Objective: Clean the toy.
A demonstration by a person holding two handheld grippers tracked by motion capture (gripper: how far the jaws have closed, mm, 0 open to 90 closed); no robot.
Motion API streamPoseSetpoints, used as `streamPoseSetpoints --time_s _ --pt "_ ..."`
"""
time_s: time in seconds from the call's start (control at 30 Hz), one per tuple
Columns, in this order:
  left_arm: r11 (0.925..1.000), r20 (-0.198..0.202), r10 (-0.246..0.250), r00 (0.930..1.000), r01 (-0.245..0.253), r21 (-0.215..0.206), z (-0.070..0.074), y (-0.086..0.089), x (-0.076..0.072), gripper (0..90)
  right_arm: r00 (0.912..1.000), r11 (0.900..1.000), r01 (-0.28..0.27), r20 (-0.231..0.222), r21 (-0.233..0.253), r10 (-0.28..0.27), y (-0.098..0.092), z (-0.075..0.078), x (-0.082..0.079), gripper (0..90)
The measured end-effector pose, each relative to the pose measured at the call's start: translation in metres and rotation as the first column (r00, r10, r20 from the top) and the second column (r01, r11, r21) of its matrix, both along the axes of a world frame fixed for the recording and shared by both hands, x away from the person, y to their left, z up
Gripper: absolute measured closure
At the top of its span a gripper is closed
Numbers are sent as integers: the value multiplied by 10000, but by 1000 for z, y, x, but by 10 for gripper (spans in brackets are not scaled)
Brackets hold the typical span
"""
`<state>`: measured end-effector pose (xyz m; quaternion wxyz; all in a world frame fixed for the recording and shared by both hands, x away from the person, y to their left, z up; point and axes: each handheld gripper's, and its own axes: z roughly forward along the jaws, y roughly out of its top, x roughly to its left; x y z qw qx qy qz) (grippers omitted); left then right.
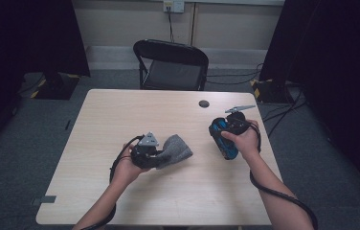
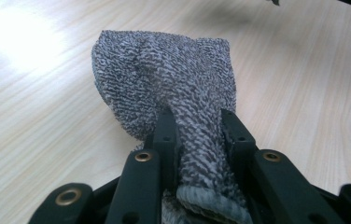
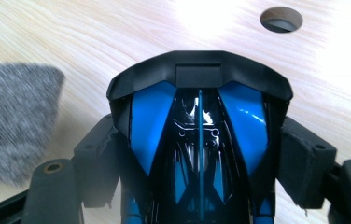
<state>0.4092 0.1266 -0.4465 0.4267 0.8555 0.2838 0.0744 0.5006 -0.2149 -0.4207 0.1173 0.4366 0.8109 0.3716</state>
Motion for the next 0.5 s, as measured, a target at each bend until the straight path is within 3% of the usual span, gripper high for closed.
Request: streamPoseSetpoints --time_s 0.5 --pt "9957 47 923 9957 -923 59 -3 29 8 721 9988 9981 318 -358 -522 -337 -26 -23 -6 258"
